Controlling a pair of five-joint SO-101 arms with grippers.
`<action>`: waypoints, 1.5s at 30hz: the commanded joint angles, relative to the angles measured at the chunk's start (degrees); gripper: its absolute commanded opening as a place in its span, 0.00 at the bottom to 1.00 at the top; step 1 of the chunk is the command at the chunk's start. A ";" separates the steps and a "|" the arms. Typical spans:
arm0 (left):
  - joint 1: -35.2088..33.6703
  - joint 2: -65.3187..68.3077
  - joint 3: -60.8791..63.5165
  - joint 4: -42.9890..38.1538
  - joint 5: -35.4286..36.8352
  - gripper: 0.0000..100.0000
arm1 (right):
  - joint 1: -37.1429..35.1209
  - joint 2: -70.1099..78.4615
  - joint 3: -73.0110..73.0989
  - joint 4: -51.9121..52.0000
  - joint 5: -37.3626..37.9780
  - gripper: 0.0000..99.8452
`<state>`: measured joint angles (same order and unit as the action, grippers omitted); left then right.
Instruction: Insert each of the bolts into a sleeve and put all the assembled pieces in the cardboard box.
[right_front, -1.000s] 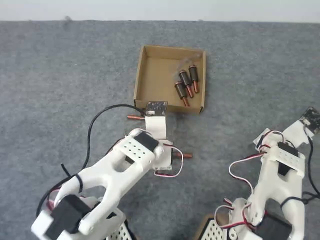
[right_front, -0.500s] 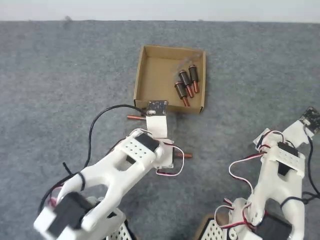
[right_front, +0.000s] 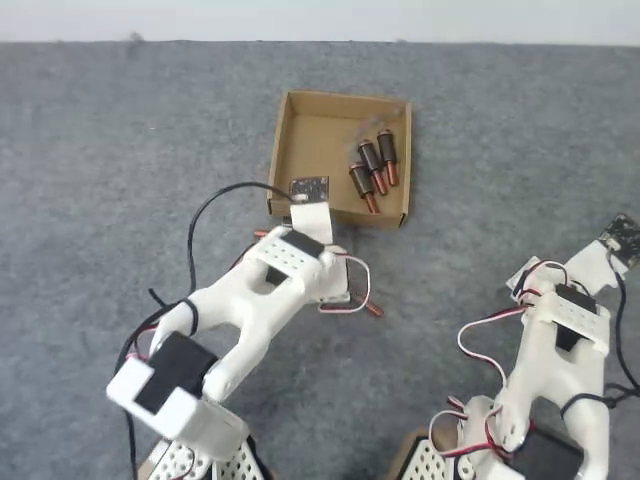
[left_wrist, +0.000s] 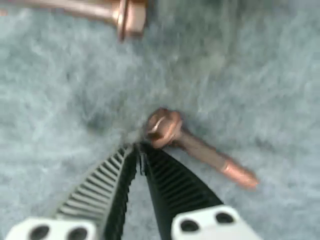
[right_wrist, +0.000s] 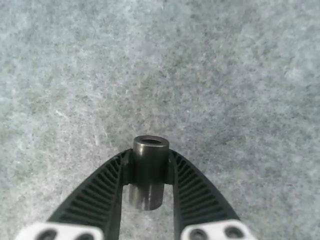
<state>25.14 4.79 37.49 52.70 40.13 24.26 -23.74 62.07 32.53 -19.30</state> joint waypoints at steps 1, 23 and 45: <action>-0.62 0.70 -5.32 -4.48 0.53 0.01 | -0.31 -2.86 -0.26 -0.66 0.88 0.01; 6.33 -4.31 -9.01 5.36 0.53 0.19 | -0.57 -2.86 -0.26 -0.92 0.88 0.01; 2.11 4.75 -9.89 -2.64 7.03 0.11 | -0.57 -2.86 -0.26 -0.57 0.88 0.01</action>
<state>27.34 8.48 32.92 45.93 46.73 24.26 -23.74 62.07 32.53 -19.30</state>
